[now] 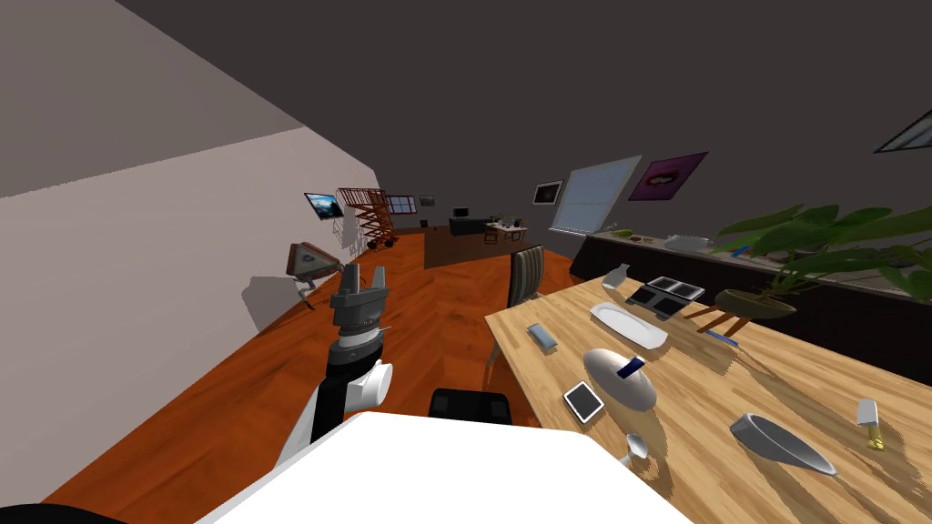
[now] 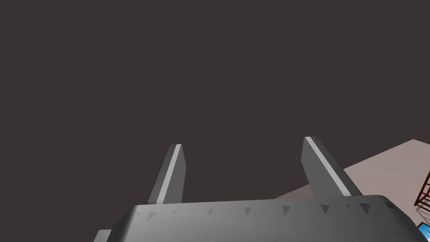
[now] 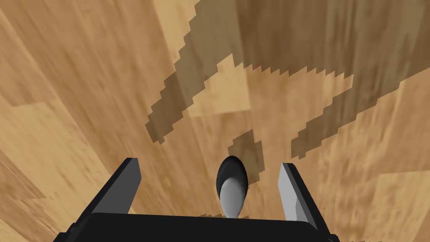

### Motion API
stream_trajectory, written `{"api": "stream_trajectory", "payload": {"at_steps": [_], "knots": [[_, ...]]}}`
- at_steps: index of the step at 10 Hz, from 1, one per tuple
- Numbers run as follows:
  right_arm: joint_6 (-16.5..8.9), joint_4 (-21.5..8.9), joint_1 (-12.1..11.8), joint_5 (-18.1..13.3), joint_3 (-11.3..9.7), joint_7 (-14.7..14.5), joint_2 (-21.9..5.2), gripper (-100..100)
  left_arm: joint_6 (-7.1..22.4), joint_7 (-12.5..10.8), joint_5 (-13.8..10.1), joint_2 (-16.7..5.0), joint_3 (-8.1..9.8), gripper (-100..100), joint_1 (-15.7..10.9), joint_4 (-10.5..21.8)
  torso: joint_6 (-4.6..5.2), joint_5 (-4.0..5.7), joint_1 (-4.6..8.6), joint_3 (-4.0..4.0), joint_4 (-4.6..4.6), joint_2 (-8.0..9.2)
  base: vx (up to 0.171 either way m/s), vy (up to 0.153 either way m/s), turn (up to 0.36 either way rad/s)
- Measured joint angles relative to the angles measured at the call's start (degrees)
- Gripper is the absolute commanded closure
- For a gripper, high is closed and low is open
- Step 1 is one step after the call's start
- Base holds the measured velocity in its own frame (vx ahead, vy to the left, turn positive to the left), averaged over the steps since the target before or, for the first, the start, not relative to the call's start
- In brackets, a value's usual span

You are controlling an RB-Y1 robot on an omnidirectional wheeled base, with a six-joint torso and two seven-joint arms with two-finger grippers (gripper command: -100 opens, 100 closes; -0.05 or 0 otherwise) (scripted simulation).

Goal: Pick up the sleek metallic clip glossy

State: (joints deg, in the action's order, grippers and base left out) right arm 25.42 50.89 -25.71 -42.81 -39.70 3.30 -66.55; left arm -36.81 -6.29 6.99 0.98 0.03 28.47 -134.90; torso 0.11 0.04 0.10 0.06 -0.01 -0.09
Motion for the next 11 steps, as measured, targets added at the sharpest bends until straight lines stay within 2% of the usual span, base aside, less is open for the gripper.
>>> {"api": "stream_trajectory", "payload": {"at_steps": [5,6,8,10,11], "knots": [[-5.8,7.4,-0.6,-4.7,-2.5,4.0,-1.7,-100,0.0,0.0,0.0,0.0,0.0,0,0.0,0.0,-0.06,0.14,0.07,0.01,0.03,-0.04,0.052,-0.037,-0.087],[-6.2,8.7,-0.9,-4.8,-2.3,4.0,-1.8,-100,0.0,0.0,0.0,0.0,0.0,0,0.0,0.0,-0.1,0.16,0.02,-0.03,0.06,0.02,0.058,-0.052,-0.253],[-8.6,11.8,-1.1,-6.9,-3.6,6.0,-2.8,-100,0.0,0.0,0.0,0.0,0.0,0,0.0,0.0,-0.11,0.19,0.09,0.02,0.04,-0.09,0.051,-0.029,-0.047],[-9.2,13.8,-1.3,-7.3,-3.8,6.1,-2.8,-100,0.0,0.0,0.0,0.0,-0.01,0,0.0,0.0,-0.24,0.36,0.06,-0.05,0.14,-0.02,0.034,-0.023,-0.101],[-10.7,15.6,-1.5,-8.5,-4.6,7.4,-3.6,-100,0.0,0.0,0.0,0.0,0.0,0,0.0,0.0,-0.17,0.37,0.15,0.01,0.12,-0.15,0.069,-0.042,-0.145]]}}
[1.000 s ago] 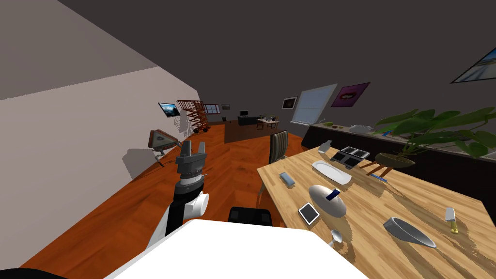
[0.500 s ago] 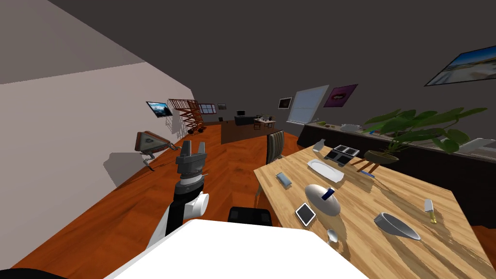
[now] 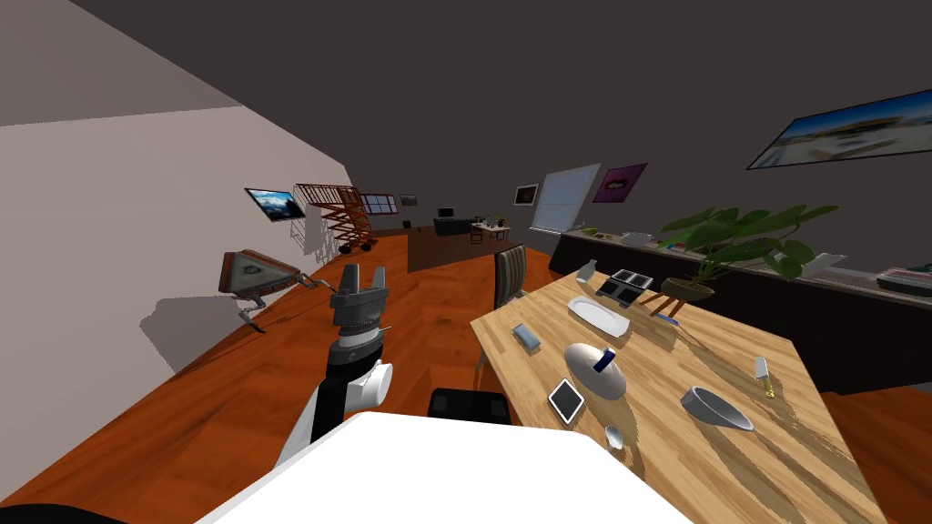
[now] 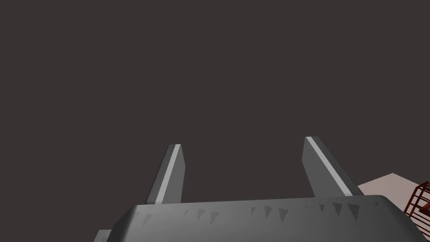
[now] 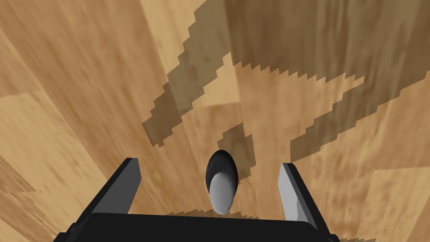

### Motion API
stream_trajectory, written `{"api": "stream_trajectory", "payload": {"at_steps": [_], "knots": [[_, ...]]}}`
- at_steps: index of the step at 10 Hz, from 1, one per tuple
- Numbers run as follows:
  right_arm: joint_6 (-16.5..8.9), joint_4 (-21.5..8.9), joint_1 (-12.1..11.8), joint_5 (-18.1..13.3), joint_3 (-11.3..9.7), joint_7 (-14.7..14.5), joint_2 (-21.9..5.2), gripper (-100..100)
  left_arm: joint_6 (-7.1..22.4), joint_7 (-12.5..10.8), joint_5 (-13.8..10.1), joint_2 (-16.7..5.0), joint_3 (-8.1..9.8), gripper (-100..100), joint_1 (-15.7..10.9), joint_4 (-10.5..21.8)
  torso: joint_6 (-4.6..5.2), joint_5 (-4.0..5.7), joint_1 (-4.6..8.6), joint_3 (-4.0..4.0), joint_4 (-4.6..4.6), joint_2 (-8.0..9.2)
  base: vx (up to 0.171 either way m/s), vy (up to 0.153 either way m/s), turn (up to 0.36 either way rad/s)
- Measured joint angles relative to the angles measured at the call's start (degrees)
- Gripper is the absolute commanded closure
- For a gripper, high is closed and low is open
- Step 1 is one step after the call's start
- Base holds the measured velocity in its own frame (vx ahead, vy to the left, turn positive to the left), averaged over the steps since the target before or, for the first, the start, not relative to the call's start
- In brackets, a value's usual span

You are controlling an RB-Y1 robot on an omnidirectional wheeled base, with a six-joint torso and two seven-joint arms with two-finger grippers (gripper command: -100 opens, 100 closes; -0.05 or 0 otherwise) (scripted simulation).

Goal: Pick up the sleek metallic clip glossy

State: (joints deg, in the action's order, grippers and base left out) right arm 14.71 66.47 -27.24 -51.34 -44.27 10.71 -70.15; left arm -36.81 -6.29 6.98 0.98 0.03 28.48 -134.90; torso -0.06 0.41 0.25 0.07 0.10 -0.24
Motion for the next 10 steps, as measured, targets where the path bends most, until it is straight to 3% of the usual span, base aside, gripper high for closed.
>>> {"api": "stream_trajectory", "payload": {"at_steps": [4,5,9,10], "knots": [[-4.1,6.3,-0.6,-3.0,-1.5,2.9,-1.3,-100,0.0,0.0,0.0,0.0,0.0,0,0.0,0.0,-0.08,0.02,0.02,0.04,-0.01,-0.05,0.047,-0.028,-0.087],[-4.3,6.4,-0.6,-3.1,-1.6,3.0,-1.3,100,0.0,0.0,0.0,0.0,-0.01,0,0.0,0.0,-0.08,0.0,-0.04,-0.02,0.0,0.05,0.005,-0.002,0.001],[-4.2,6.5,-0.6,-3.1,-1.6,3.0,-1.3,100,0.0,0.0,0.0,0.0,-0.01,0,0.0,0.0,-0.08,0.03,0.02,-0.09,0.04,0.17,0.0,0.0,0.0],[-4.2,6.5,-0.6,-3.1,-1.6,3.0,-1.3,0,0.0,0.0,0.0,0.0,-0.01,0,0.0,0.0,-0.08,0.03,0.03,-0.1,0.04,0.17,0.0,0.0,0.0]]}}
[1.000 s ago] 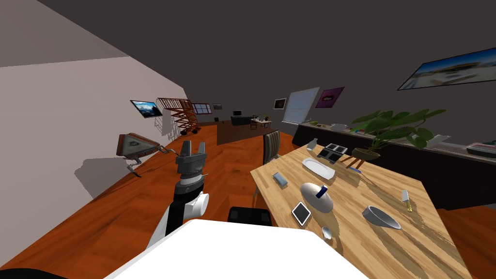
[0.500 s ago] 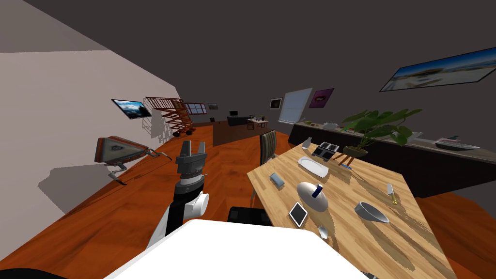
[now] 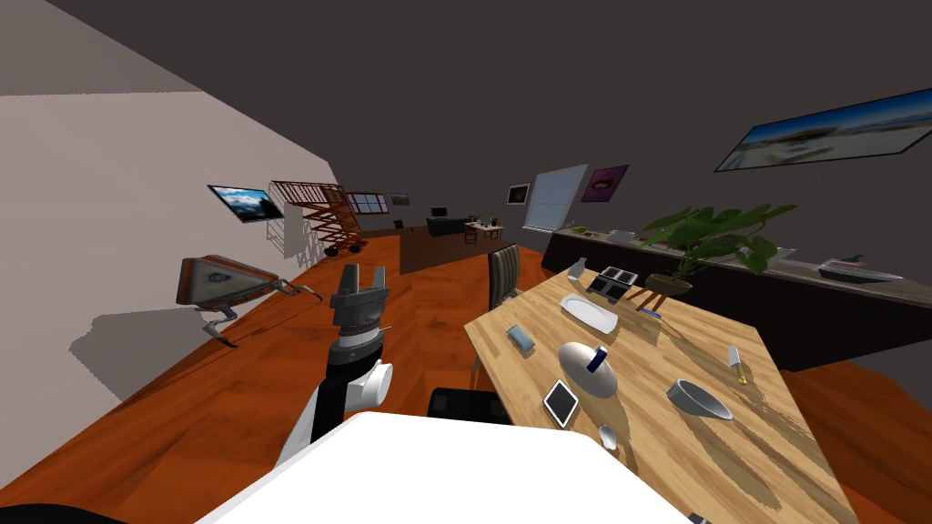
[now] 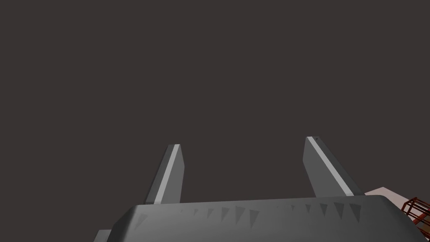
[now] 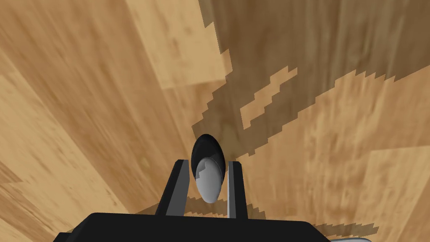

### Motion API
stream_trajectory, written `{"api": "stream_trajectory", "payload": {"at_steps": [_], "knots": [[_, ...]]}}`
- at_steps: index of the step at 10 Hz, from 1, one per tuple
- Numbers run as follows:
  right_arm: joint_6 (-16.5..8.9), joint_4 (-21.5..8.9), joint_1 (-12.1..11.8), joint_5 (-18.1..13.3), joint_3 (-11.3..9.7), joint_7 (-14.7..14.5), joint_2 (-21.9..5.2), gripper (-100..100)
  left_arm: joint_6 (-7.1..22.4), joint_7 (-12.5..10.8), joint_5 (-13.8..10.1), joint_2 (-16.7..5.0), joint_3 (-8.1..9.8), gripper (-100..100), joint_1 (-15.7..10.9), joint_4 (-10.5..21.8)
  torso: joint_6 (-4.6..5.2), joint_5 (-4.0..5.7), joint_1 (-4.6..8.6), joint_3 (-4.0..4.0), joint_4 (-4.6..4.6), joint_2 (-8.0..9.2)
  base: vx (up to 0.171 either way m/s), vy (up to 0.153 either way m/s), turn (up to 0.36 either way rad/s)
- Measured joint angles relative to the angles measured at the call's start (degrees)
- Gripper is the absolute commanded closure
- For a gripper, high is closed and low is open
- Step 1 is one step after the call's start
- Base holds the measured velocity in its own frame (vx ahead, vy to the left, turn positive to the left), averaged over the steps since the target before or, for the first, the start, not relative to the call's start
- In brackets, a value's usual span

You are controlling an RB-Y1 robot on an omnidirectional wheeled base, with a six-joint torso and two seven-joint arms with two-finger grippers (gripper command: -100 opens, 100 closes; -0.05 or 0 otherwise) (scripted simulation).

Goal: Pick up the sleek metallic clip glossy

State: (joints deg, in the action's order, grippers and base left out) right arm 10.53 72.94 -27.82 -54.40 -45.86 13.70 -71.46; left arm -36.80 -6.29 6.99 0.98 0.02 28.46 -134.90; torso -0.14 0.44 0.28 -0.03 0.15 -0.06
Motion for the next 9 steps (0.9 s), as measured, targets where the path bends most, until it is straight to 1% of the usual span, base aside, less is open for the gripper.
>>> {"api": "stream_trajectory", "payload": {"at_steps": [1,2,3,4,5,6,7,8,9], "knots": [[0.0,0.0,0.0,0.0,0.0,0.0,0.0,100,0.0,0.0,0.0,0.0,0.0,0,0.0,0.0,0.0,0.0,0.0,0.0,0.0,0.0,-0.063,0.043,0.282],[1.3,-1.6,0.0,1.2,0.8,-0.9,0.5,100,0.0,0.0,0.0,0.0,-0.01,0,0.0,0.0,-0.12,-0.02,-0.11,-0.08,0.05,0.13,-0.142,0.065,0.379],[3.0,-3.6,0.3,2.9,1.8,-2.6,1.2,100,0.0,0.0,0.0,0.0,-0.01,0,0.0,0.0,-0.2,0.07,-0.17,-0.21,0.14,0.32,-0.111,0.065,0.121],[4.3,-5.1,0.9,3.8,2.0,-3.3,1.4,100,0.0,0.0,0.0,0.0,-0.01,0,0.0,0.0,-0.06,0.07,-0.14,-0.21,0.11,0.33,-0.042,0.037,-0.031],[5.0,-6.9,1.3,4.0,1.9,-3.6,2.0,100,0.0,0.0,0.0,0.0,0.0,0,0.0,0.0,0.0,0.11,-0.02,-0.13,0.06,0.21,-0.07,0.048,0.153],[6.2,-8.3,1.2,5.4,2.6,-4.5,2.3,100,0.0,0.0,0.0,0.0,-0.01,0,0.0,0.0,-0.08,0.13,-0.01,-0.14,0.08,0.23,-0.072,0.045,0.159],[7.4,-9.8,1.5,6.2,2.9,-5.1,2.5,100,0.0,0.0,0.0,0.0,0.0,0,0.0,0.0,-0.07,0.13,0.02,-0.14,0.08,0.21,-0.024,0.018,0.028],[8.1,-11.3,1.6,6.4,3.2,-5.6,2.9,100,0.0,0.0,0.0,0.0,0.0,0,0.0,0.0,-0.01,0.13,0.12,-0.08,0.05,0.11,-0.052,0.045,0.198],[9.4,-13.1,1.7,7.7,3.9,-6.7,3.4,100,0.0,0.0,0.0,0.0,-0.01,0,0.0,0.0,-0.13,0.16,0.04,-0.1,0.08,0.13,-0.059,0.04,0.14]]}}
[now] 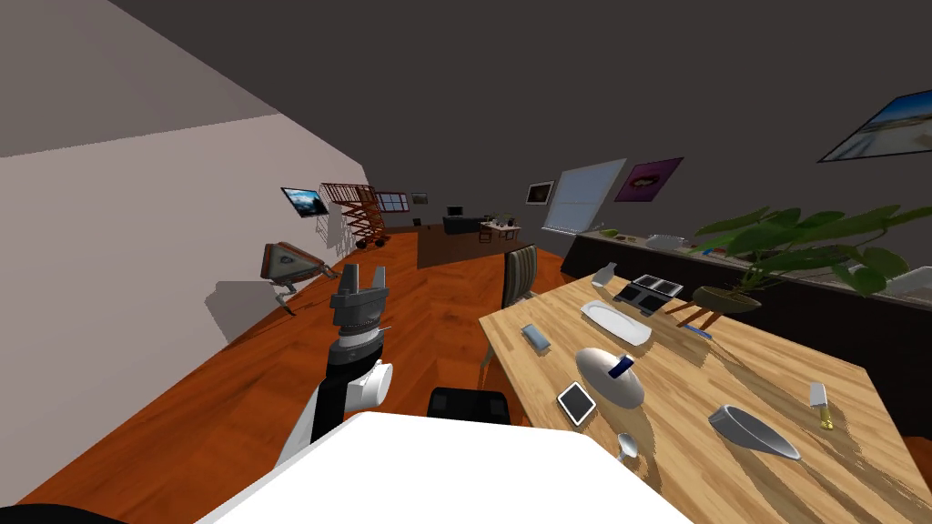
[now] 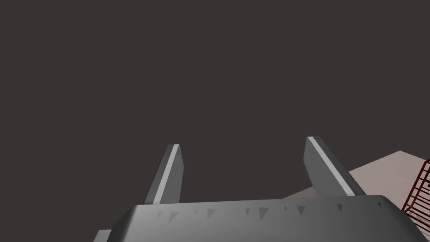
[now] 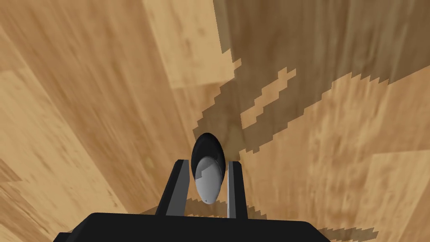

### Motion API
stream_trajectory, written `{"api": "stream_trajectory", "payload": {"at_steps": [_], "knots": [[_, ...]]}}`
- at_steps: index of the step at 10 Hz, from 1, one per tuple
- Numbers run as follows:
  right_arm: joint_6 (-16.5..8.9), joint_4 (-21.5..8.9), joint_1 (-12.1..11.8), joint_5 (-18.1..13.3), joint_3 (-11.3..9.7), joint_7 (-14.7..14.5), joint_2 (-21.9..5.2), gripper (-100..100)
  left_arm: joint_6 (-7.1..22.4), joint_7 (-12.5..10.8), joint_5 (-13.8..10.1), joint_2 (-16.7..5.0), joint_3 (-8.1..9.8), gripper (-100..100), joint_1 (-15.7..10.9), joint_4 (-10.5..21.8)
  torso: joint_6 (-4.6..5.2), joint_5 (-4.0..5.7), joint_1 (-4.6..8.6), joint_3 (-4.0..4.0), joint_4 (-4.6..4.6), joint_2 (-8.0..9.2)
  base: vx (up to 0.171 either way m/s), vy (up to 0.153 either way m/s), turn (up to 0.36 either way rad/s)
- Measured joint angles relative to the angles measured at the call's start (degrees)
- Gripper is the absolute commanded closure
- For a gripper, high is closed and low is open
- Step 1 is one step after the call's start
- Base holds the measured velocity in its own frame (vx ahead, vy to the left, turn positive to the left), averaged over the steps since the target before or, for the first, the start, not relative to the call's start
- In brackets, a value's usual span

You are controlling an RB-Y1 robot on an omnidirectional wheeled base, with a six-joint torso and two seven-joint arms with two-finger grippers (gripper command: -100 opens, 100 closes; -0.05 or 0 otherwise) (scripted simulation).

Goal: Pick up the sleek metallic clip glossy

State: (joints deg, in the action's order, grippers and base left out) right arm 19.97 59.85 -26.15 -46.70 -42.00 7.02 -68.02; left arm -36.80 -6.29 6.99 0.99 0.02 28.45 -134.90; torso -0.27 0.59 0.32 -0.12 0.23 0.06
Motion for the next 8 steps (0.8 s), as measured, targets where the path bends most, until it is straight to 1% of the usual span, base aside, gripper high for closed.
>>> {"api": "stream_trajectory", "payload": {"at_steps": [1,2,3,4,5,6,7,8], "knots": [[1.2,-1.7,0.3,0.8,0.4,-0.8,0.3,100,0.0,0.0,0.0,0.0,0.0,0,0.0,0.0,0.08,-0.03,0.02,-0.01,-0.02,0.03,-0.086,0.062,0.198],[2.6,-3.4,0.3,2.3,1.3,-2.0,0.8,100,0.0,0.0,0.0,0.0,0.0,0,0.0,0.0,0.03,-0.01,-0.07,-0.06,0.02,0.11,-0.074,0.066,0.128],[4.0,-5.3,0.6,3.1,1.9,-3.0,1.4,100,0.0,0.0,0.0,0.0,0.0,0,0.0,0.0,0.11,-0.03,-0.08,-0.06,-0.01,0.12,-0.03,0.03,0.003],[4.8,-7.0,0.9,3.3,1.9,-3.3,1.6,100,0.0,0.0,0.0,0.0,0.01,0,0.0,0.0,0.15,-0.04,0.04,0.0,-0.04,0.03,-0.057,0.041,0.23],[6.1,-8.7,0.8,4.6,2.5,-4.2,1.9,100,0.0,0.0,0.0,0.0,0.0,0,0.0,0.0,0.0,-0.01,0.01,-0.02,0.01,0.03,-0.057,0.043,0.143],[7.4,-10.6,1.0,5.5,3.2,-5.1,2.3,100,0.0,0.0,0.0,0.0,0.01,0,0.0,0.0,0.11,-0.03,0.02,-0.02,-0.02,0.04,-0.082,0.062,0.217],[8.8,-12.3,1.2,6.9,3.8,-6.3,2.8,100,0.0,0.0,0.0,0.0,0.0,0,0.0,0.0,0.01,0.0,-0.06,-0.06,0.02,0.1,-0.069,0.058,0.12],[9.8,-13.5,1.3,7.7,4.1,-6.8,2.9,100,0.0,0.0,0.0,0.0,0.0,0,0.0,0.0,0.12,-0.03,-0.05,-0.05,-0.01,0.1,-0.024,0.034,-0.02]]}}
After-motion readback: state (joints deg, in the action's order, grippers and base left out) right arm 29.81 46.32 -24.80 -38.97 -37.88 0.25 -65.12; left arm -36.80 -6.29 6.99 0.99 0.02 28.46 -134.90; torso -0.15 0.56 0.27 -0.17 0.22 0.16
